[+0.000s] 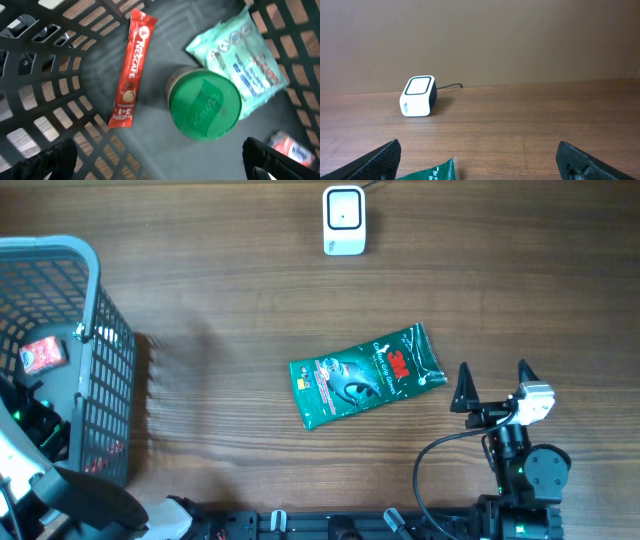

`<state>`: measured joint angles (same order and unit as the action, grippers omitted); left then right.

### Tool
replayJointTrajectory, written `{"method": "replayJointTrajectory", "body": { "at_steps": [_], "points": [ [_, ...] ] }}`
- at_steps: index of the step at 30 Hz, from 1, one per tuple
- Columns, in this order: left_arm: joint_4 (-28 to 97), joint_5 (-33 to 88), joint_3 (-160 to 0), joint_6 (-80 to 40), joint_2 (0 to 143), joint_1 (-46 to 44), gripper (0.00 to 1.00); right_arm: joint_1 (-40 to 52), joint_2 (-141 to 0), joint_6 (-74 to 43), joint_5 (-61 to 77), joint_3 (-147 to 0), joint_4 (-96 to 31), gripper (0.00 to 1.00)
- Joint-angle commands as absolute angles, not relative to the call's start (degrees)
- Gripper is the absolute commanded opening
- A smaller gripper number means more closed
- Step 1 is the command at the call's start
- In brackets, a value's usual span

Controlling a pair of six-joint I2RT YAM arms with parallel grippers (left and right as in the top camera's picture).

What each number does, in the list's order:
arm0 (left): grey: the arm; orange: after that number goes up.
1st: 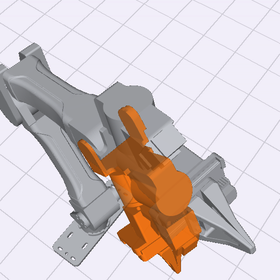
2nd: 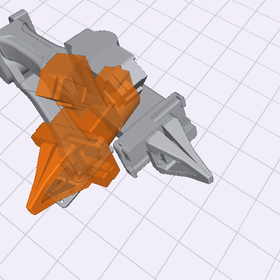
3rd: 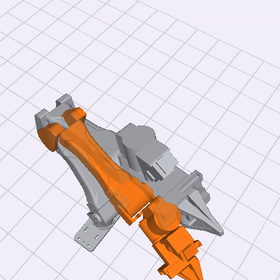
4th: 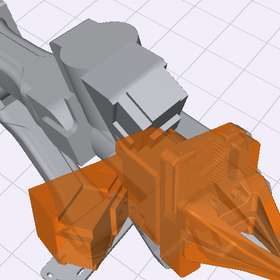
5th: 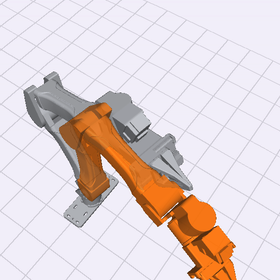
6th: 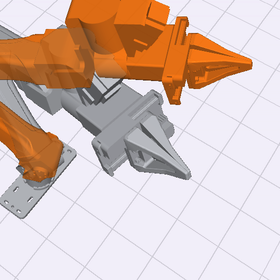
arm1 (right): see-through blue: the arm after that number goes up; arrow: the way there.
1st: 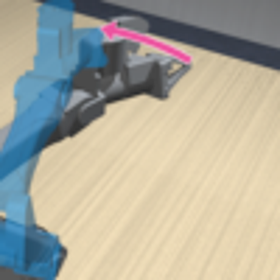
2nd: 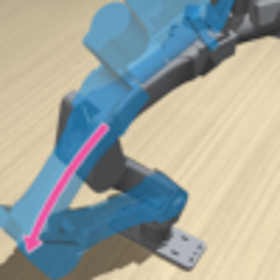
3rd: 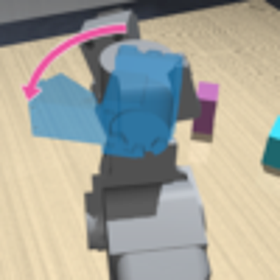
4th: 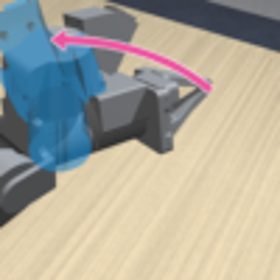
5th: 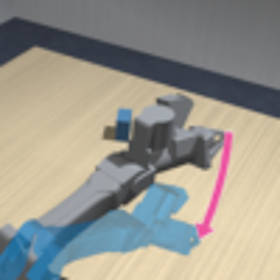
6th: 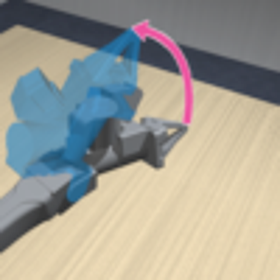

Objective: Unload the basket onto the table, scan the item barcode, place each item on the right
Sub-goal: 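Reach left gripper into basket and grasp green-capped jar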

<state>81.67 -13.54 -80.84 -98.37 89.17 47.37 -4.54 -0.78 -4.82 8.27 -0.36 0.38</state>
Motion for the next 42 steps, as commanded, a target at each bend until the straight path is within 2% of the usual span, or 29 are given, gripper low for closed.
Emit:
{"method": "replayJointTrajectory", "body": {
  "at_steps": [1,7,13,18,23,33,38,42],
  "points": [
    [81.71,-16.21,-80.47,-105.32,93.25,47.59,1.00,-4.45,-0.43,-4.49,7.66,-0.30,0.54,1.00],
    [76.47,-16.60,-80.47,-105.25,102.02,47.81,1.00,-4.45,-0.43,-4.49,7.66,-0.30,0.54,0.99],
    [76.73,-18.98,-80.47,-105.27,104.20,47.86,1.00,-4.45,-0.43,-4.49,7.66,-0.30,0.51,1.00],
    [77.62,-18.35,-80.47,-105.10,104.14,47.86,1.00,-4.45,-0.43,-4.49,7.66,-0.30,0.54,1.00],
    [77.32,-14.81,-80.62,-99.74,101.93,47.86,1.00,-4.45,-0.43,-4.49,7.66,-0.30,0.54,1.00],
    [71.75,-14.90,-83.07,-88.66,84.75,47.37,1.00,-4.45,-0.43,-4.49,7.66,-0.30,0.54,1.00],
    [70.63,-14.06,-83.02,-89.17,87.77,47.35,1.00,-4.45,-0.43,-4.49,7.66,-0.30,0.51,1.00],
    [69.14,-5.39,-82.83,-89.12,94.41,46.68,1.00,-4.45,-0.43,-4.49,7.66,-0.30,0.54,1.00]
  ]
}}
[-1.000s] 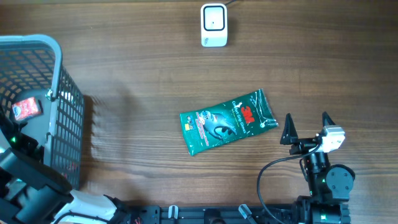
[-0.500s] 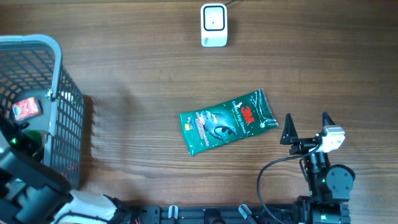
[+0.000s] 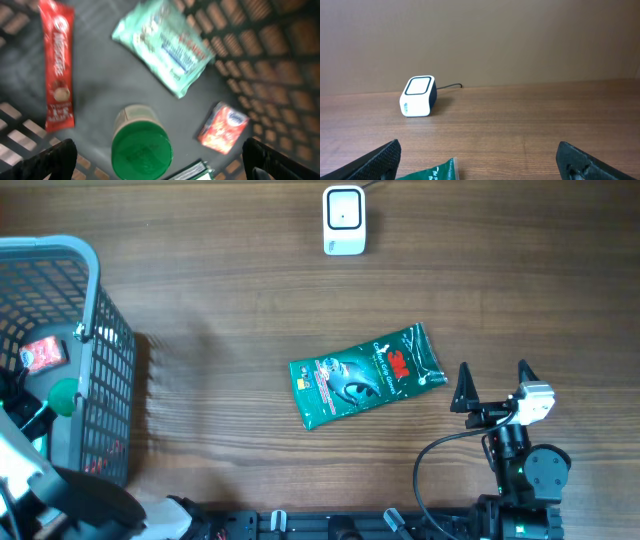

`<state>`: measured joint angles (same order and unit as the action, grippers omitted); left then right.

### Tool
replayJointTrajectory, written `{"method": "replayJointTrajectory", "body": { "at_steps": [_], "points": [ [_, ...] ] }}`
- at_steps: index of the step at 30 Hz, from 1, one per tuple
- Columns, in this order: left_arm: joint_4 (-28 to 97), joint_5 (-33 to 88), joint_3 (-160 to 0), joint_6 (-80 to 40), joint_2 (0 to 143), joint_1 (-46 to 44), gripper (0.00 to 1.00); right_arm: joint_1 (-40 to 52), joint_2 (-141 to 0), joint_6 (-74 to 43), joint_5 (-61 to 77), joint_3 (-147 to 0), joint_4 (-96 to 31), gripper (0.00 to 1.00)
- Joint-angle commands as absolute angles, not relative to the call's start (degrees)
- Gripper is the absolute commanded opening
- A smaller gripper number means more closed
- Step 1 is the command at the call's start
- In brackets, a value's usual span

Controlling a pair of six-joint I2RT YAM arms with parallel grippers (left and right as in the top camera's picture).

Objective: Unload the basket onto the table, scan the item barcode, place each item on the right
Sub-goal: 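Reach left gripper into basket and grasp green-capped jar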

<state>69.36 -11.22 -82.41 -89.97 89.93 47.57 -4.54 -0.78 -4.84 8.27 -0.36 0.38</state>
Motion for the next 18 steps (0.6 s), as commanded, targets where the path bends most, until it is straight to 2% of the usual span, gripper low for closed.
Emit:
{"method": "replayJointTrajectory", "body": {
  "at_steps": [1,5,18],
  "points": [
    [69.25,-5.34,-82.83,-89.08,95.77,45.95,1.00,-4.45,-0.43,-4.49,7.66,-0.30,0.51,1.00],
    [66.54,-5.82,-82.83,-89.10,102.24,39.79,1.00,-4.45,-0.43,-4.47,7.66,-0.30,0.51,0.99],
    [67.02,-9.52,-77.41,-88.88,106.65,39.22,1.00,-4.45,-0.43,-4.51,7.66,-0.30,0.51,0.99]
  ]
}}
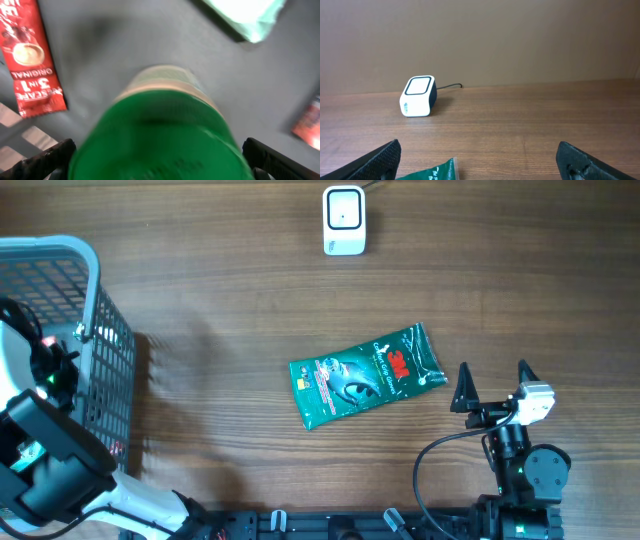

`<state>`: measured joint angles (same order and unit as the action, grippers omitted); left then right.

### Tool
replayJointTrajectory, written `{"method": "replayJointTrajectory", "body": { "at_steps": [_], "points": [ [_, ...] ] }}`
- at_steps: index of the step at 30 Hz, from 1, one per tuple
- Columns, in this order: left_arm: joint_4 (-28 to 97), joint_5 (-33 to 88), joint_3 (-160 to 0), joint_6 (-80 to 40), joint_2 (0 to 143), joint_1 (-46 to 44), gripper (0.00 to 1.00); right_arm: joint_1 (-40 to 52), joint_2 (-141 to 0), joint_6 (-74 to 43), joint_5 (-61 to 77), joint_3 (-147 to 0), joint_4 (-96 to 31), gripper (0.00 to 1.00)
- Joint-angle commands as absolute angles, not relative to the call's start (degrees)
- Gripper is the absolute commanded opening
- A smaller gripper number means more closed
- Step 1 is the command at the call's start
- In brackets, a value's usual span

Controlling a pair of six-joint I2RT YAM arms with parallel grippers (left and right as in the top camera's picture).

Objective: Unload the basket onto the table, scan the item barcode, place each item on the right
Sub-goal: 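Reach left gripper into basket and grasp green-capped jar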

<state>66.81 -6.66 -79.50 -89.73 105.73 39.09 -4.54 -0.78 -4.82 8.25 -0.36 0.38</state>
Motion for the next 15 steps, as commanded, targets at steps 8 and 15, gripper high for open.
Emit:
{"method": "replayJointTrajectory", "body": {
  "at_steps": [8,15],
  "points": [
    [66.13,-16.58,-74.08,-88.64,106.65,39.22,0.96,-4.45,-0.43,-4.49,7.66,-0.30,0.51,1.00],
    [63.68,-15.22,-74.08,-83.70,106.65,39.20,0.51,-4.45,-0.43,-4.49,7.66,-0.30,0.54,0.99]
  ]
}}
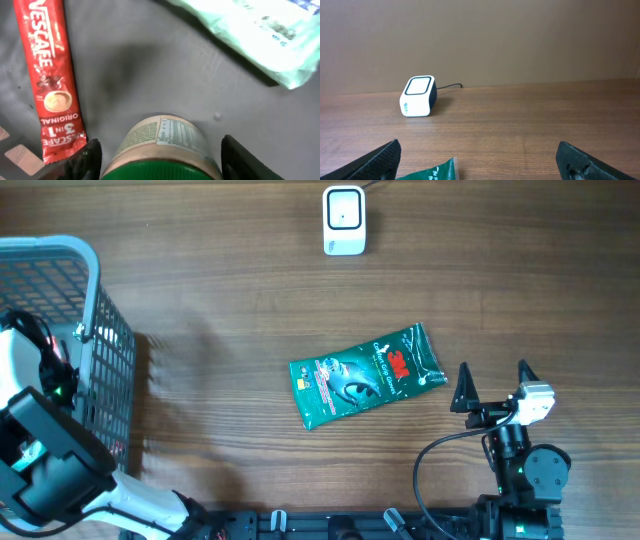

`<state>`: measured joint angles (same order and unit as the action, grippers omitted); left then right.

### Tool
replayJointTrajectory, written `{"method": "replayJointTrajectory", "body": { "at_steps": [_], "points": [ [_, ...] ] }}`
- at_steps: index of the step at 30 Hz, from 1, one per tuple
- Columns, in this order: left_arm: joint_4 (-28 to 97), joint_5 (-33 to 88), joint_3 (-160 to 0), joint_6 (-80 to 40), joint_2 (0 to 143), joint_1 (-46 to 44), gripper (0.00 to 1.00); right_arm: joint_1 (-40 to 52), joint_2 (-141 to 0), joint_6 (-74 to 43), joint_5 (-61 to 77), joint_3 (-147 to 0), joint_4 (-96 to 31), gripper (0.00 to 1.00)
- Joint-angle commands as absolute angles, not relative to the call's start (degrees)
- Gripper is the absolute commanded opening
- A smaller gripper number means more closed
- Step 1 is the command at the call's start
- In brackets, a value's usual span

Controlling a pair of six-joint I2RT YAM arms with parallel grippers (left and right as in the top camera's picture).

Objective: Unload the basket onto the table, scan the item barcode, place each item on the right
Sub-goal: 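Reach left gripper into basket and grasp green-capped jar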

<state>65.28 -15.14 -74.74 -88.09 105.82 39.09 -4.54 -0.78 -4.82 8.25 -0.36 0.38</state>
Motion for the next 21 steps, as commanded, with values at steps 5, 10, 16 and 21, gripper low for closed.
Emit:
{"method": "replayJointTrajectory", "body": {
  "at_steps": [5,10,16,21],
  "points": [
    [62.96,-14.83,-74.08,-82.63,106.63,39.20,0.50,-4.45,-0.43,-4.49,7.66,-0.30,0.54,1.00],
    [62.33,-14.81,-77.06,-76.55,105.60,39.22,0.53,-4.45,-0.43,-4.49,7.66,-0.30,0.51,1.00],
    [65.45,-13.23,-85.56,-70.11,99.42,39.22,0.53,-4.45,-0.43,-4.51,7.66,-0.30,0.54,1.00],
    [68.16,-9.28,-91.61,-64.64,86.74,39.22,0.53,-4.45,-0.43,-4.49,7.66,-0.30,0.51,1.00]
  ]
}}
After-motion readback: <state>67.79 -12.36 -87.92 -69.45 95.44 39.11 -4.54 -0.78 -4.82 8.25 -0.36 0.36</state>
